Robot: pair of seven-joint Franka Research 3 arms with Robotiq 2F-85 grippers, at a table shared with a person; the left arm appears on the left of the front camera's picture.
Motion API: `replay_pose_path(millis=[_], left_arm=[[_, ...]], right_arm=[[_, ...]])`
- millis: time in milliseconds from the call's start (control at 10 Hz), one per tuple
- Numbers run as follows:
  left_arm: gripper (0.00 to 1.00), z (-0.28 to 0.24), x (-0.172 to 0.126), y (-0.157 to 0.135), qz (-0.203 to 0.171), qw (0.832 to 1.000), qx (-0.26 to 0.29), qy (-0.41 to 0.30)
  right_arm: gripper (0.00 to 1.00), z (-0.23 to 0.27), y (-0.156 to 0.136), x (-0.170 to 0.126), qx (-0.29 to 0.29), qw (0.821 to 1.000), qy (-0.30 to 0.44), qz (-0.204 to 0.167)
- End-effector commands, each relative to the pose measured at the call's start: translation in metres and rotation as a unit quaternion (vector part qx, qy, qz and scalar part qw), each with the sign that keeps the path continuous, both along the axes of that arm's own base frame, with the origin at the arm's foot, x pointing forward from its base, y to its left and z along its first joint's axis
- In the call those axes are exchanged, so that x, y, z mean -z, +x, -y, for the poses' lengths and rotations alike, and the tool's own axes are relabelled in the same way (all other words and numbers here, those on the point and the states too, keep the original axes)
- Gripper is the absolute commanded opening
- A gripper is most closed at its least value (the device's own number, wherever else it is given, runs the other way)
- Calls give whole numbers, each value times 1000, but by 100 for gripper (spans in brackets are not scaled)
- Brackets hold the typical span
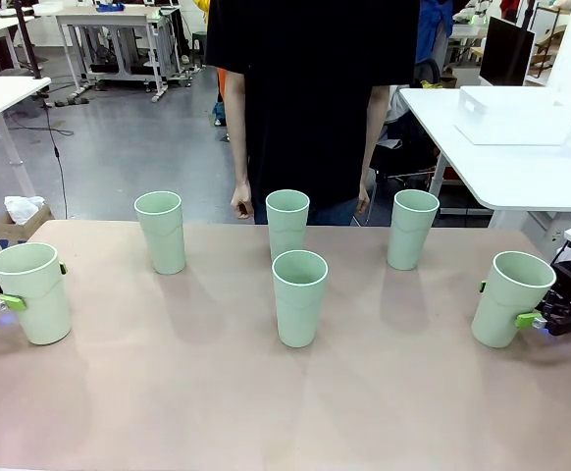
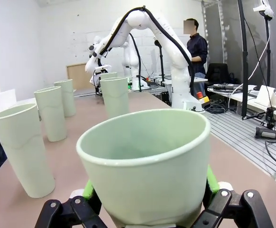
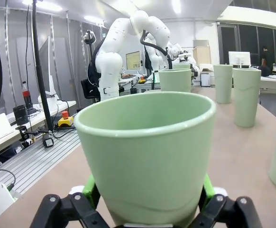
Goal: Stack the cups and store them in the basket.
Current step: Pick up two Reusable plastic cups , one in each hand.
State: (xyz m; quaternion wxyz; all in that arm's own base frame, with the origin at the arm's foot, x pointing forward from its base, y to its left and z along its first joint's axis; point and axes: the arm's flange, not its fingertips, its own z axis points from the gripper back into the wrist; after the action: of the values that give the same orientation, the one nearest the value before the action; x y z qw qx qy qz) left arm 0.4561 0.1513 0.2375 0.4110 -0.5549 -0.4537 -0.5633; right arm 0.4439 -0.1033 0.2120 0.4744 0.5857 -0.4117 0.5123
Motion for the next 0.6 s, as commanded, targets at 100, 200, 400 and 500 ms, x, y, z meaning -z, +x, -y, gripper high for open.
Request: replay_pose_path(millis=[100,200,400,500], left_arm=[[85,3,-3,-9,1,1000,15,23],[78,3,-3,-10,4,999,20,31],[61,1,-3,-9,6,999,25,40],[52,1,-3,-9,11,999,22,37]], right_arm=[[80,-5,-9,-1,-6,1000,-7,30],[80,-5,-9,-1,-8,1000,-8,29],[76,-6,-10,-2,-9,999,-11,30],[40,-6,-9,-2,-9,999,-11,31]])
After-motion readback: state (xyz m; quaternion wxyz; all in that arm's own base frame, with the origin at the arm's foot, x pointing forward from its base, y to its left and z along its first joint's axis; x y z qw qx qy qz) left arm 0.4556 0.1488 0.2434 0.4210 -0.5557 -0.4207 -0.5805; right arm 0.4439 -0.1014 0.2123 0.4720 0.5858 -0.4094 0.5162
